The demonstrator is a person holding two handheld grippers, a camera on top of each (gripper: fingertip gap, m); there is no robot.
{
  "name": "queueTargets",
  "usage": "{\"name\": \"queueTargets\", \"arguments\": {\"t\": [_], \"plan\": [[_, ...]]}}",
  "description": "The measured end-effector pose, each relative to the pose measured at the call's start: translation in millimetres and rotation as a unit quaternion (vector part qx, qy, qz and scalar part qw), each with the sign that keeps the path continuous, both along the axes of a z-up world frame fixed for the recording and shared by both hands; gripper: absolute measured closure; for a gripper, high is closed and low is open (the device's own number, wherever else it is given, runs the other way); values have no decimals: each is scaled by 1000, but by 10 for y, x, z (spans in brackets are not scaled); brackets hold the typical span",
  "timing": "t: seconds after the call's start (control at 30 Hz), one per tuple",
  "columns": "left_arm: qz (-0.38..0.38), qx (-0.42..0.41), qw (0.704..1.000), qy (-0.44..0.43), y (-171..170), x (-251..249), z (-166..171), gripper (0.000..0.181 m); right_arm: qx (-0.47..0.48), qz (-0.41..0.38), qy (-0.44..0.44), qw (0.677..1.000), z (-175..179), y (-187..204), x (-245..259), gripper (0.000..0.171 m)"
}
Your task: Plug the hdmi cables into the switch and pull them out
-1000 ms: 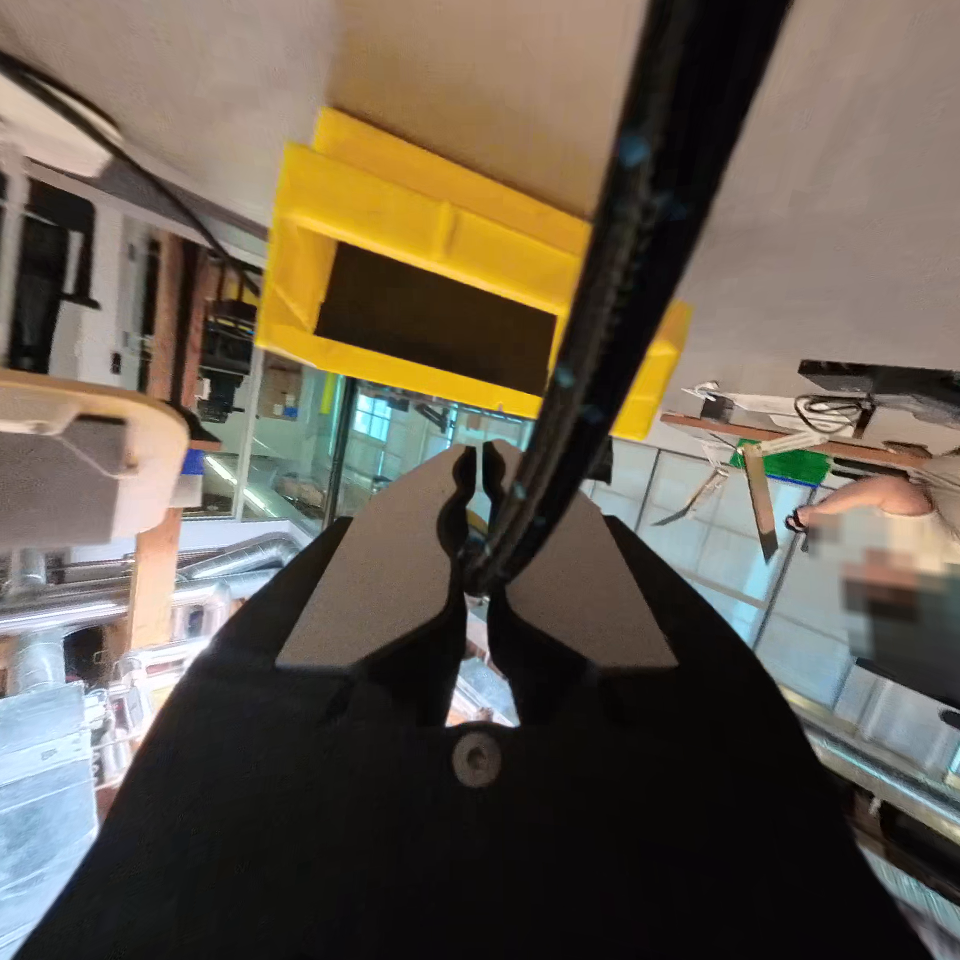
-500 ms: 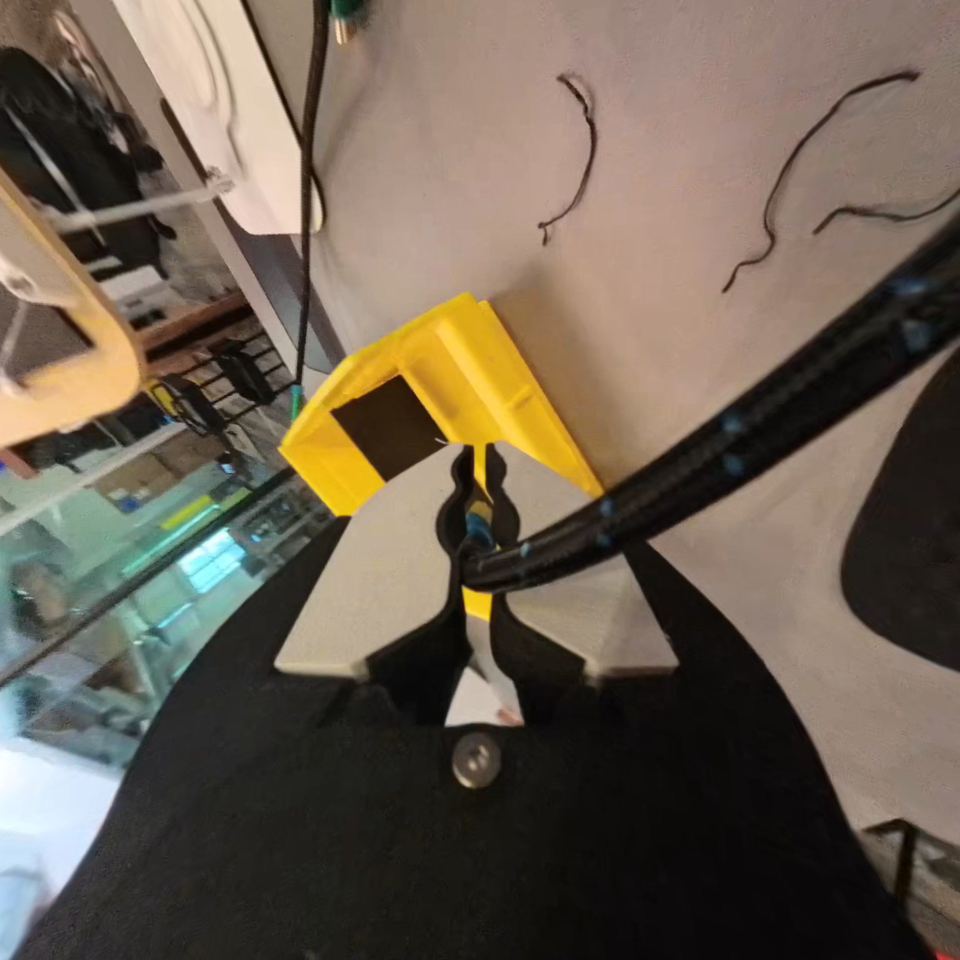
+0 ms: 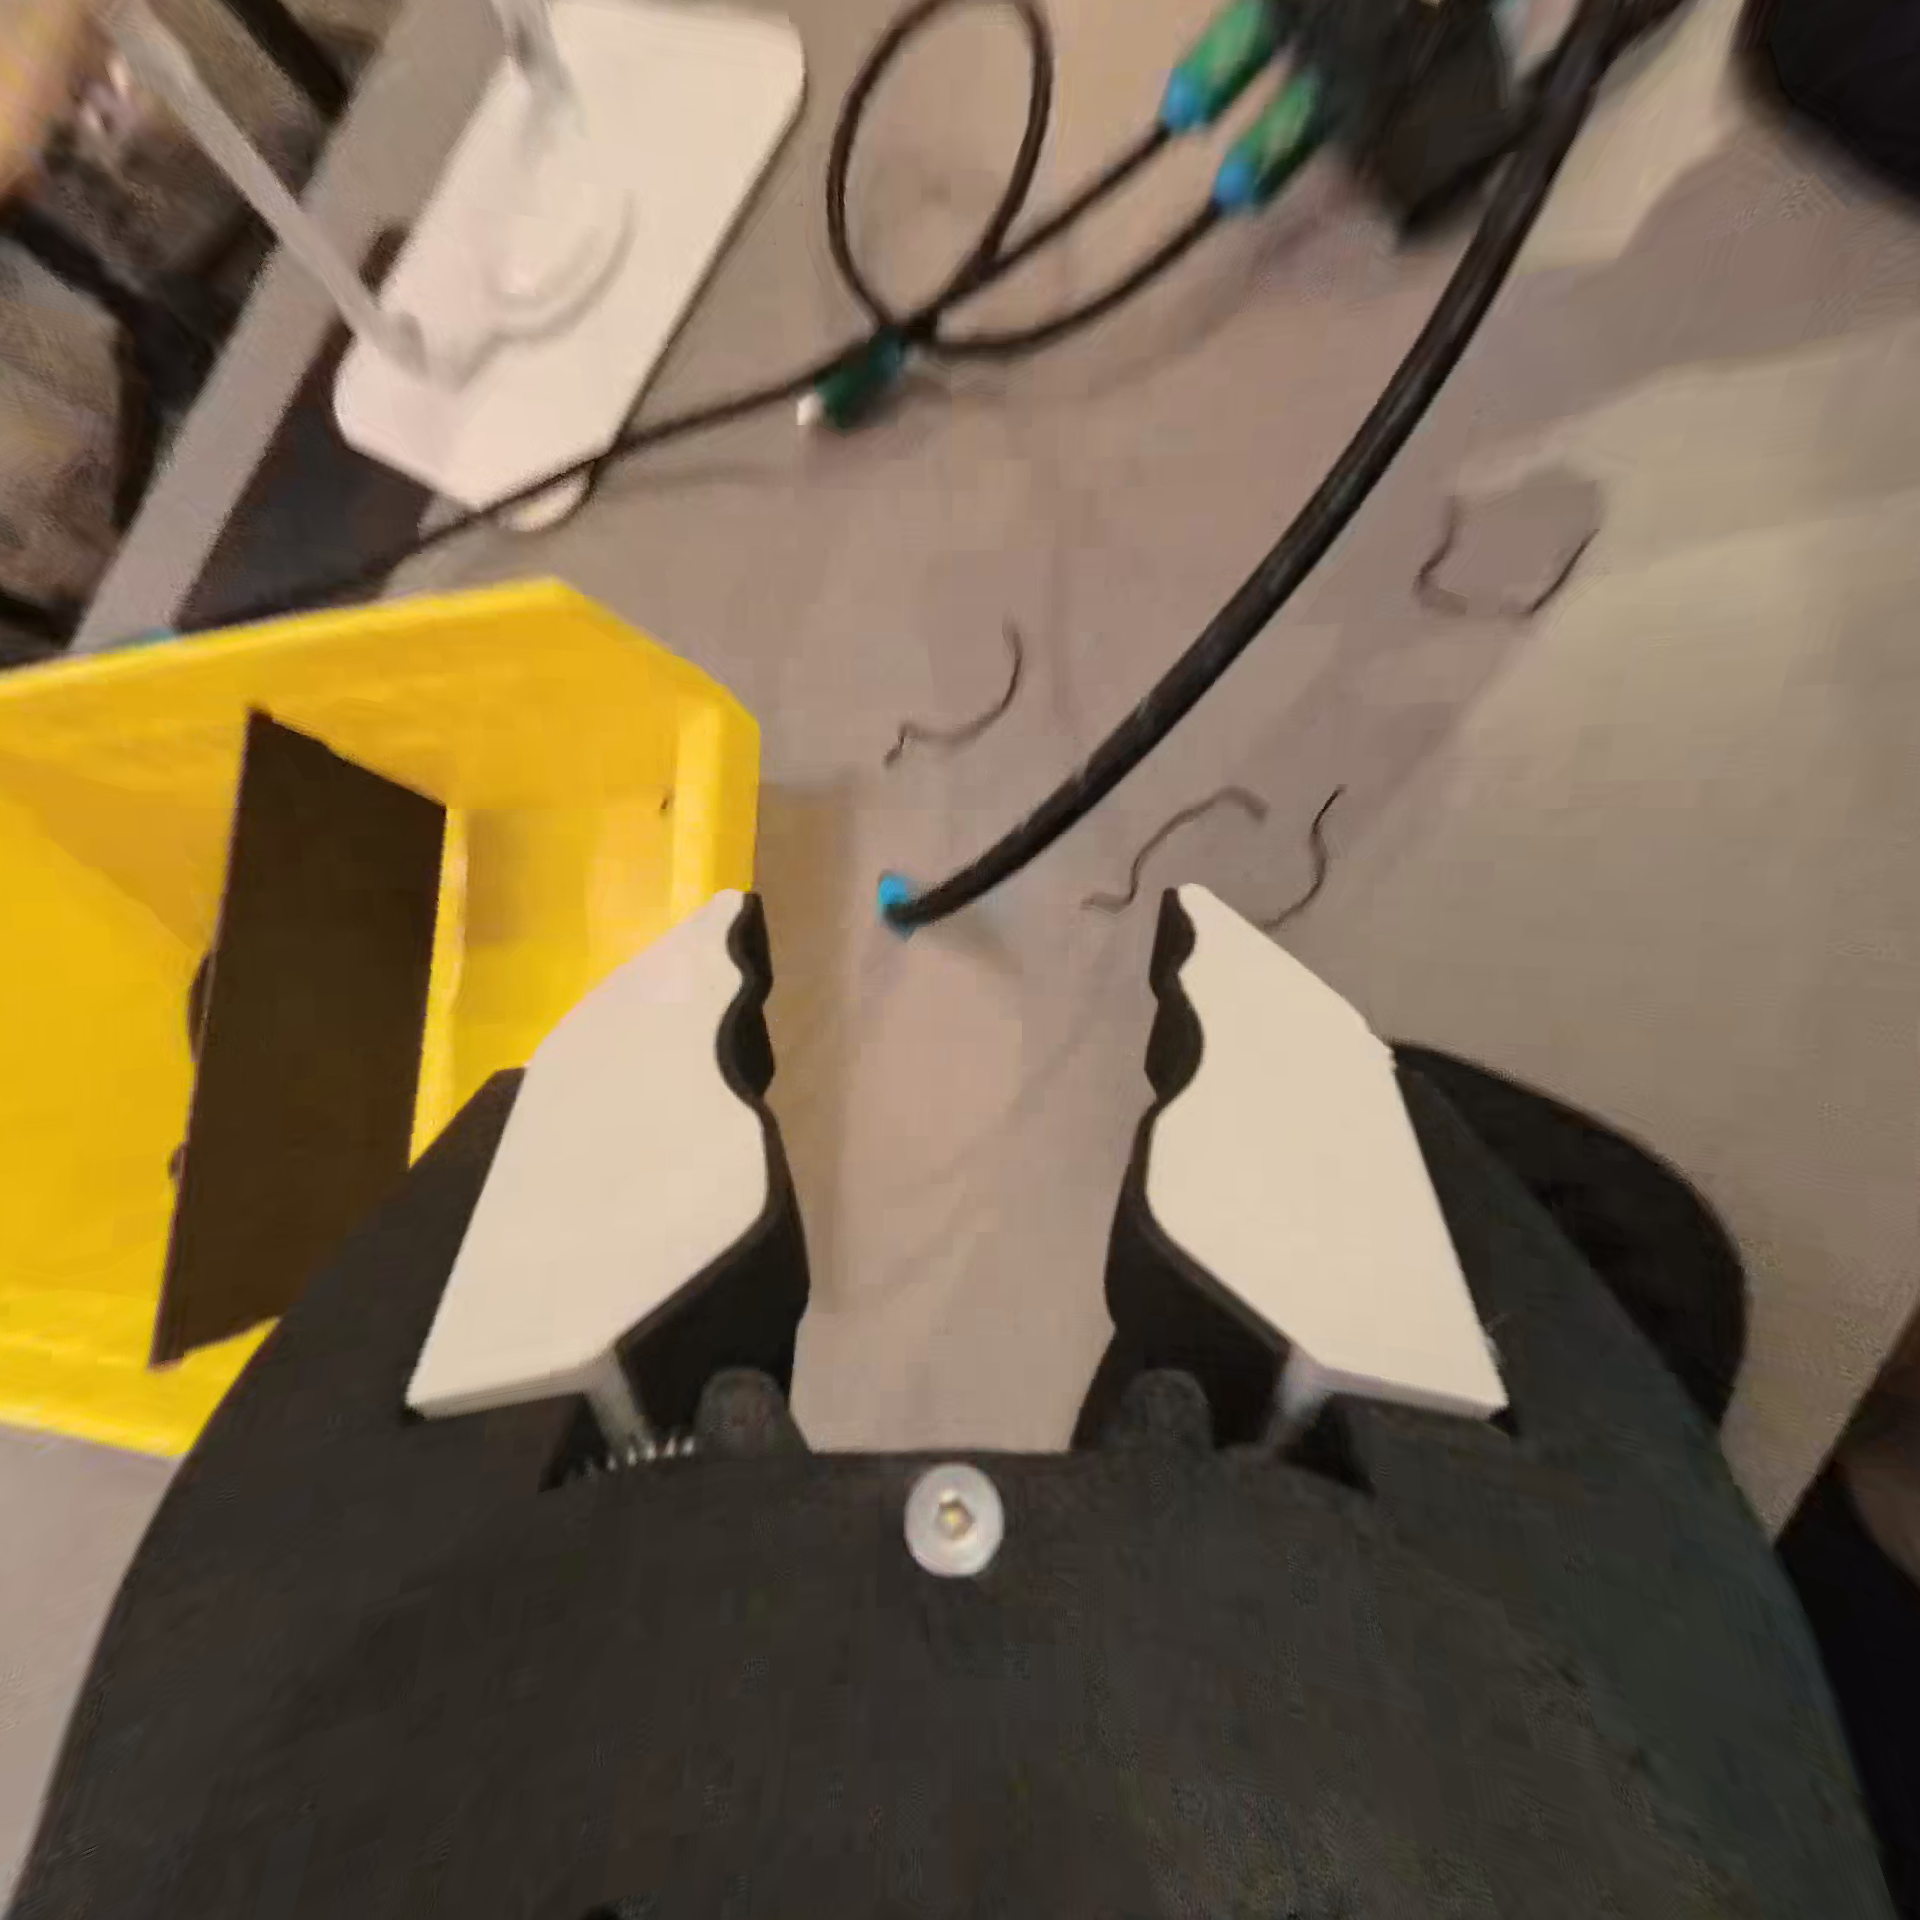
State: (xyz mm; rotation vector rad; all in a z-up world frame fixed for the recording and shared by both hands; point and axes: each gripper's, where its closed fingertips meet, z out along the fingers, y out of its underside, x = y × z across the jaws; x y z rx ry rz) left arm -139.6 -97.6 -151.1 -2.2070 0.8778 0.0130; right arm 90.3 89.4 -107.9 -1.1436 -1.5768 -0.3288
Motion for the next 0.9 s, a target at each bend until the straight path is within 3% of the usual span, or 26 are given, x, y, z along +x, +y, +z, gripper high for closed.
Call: {"name": "queueTargets", "arguments": {"t": [0.13,0.2,0.33,0.43,0.57,0.7,0.8,0.83,0.9], "plan": [[-72,97,986,-111,268,817,590,100,33,4,-4,999,8,-130,-186,171],[-104,119,975,-158,426,1185,758,103,58,11,5,998,75,-224,-299,171],[-166,124,962,-176,665,1660,840,106,96,18,20,995,207,-388,-438,171],[-188,155,960,-137,798,1754,816,118,106,20,31,994,252,-453,-487,171],[-200,96,958,-182,803,1876,663,121,120,25,39,992,296,-520,-549,171],[-184,118,950,-223,852,1848,735,172,133,28,44,990,333,-562,-613,171],[-177,127,953,-212,869,1780,717,174,123,41,47,990,307,-583,-668,171],[-167,144,953,-210,896,1746,737,175,118,41,43,991,286,-582,-688,162],[-164,148,950,-223,897,1710,774,175,106,51,43,992,285,-638,-725,119]]}}
